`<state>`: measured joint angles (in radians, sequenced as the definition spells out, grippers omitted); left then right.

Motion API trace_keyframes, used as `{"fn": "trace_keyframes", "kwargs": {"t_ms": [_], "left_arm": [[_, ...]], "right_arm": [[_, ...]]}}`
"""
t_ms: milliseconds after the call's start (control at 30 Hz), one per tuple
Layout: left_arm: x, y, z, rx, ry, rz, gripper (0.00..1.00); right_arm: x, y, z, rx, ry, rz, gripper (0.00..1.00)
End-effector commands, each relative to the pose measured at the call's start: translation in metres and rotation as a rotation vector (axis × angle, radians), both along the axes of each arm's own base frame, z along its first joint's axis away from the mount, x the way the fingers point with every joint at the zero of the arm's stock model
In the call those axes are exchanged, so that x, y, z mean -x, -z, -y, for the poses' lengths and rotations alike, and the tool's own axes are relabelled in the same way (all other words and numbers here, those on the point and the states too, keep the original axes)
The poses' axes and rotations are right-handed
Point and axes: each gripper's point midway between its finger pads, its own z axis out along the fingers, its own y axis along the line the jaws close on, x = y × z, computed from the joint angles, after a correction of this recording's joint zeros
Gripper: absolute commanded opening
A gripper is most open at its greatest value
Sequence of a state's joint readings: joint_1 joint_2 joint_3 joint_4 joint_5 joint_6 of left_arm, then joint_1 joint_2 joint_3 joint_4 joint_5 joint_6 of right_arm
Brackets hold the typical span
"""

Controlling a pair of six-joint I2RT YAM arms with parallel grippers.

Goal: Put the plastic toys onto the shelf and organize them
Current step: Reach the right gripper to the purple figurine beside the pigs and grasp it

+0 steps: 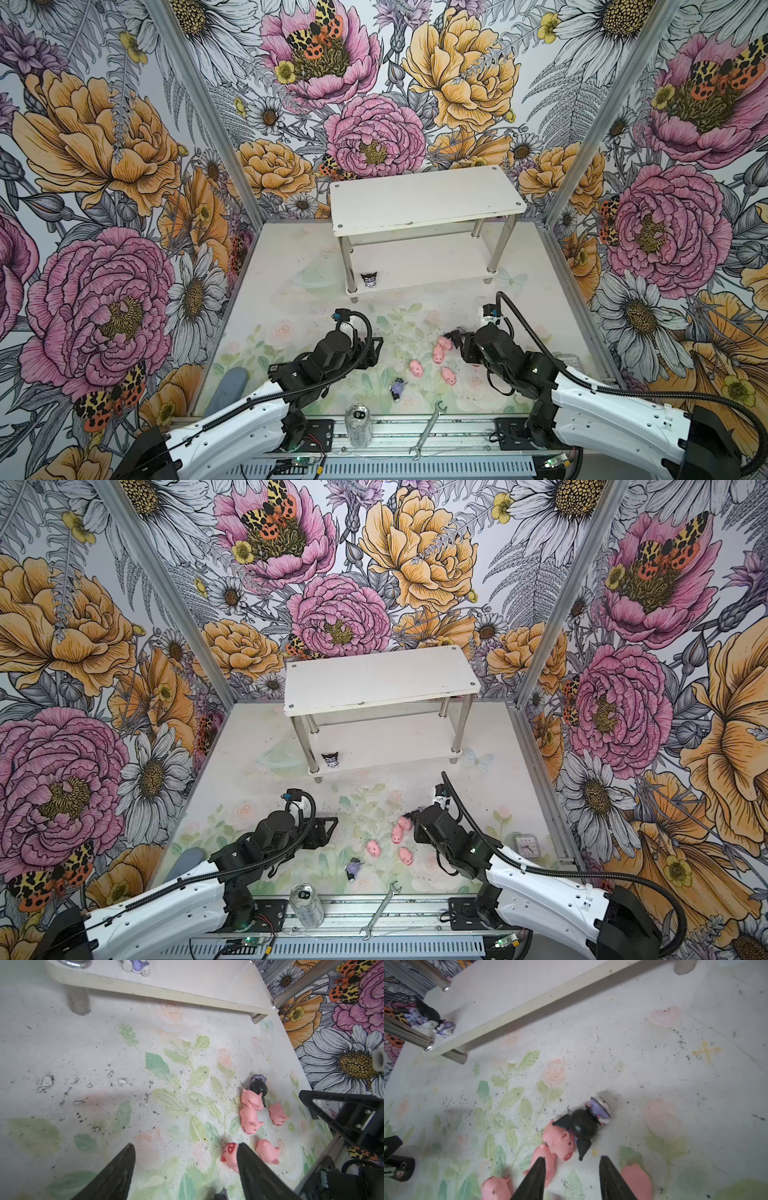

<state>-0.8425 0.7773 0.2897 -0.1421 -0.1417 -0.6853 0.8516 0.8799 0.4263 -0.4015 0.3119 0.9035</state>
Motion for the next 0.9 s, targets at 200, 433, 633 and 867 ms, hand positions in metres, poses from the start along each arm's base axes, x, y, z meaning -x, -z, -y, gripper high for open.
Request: {"fn": "trace_keyframes", "kwargs": {"t_ms": [200, 433, 633, 867], "left_arm": [[-0.004, -0.002, 0.011, -0.025, -0.018, 0.032, 0.8], [-0.008, -0.006, -0.003, -0.03, -0.086, 0.051, 0.8], [-0.009, -0.006, -0.021, -0.074, -0.135, 0.059, 0.81], [-0.01, -0.005, -0.036, -0.05, -0.178, 0.049, 0.81]], "right_arm": [[0.021, -0.015, -0.098, 0.179, -0.418, -0.009, 0.28], [0.057, 0.001, -0.16, 0.201, -0.578, -0.081, 0.48], [0.095, 0.017, -0.181, 0.107, -0.616, -0.257, 0.61], [0.108, 0.03, -0.194, 0.1, -0.64, -0.336, 0.54]]}}
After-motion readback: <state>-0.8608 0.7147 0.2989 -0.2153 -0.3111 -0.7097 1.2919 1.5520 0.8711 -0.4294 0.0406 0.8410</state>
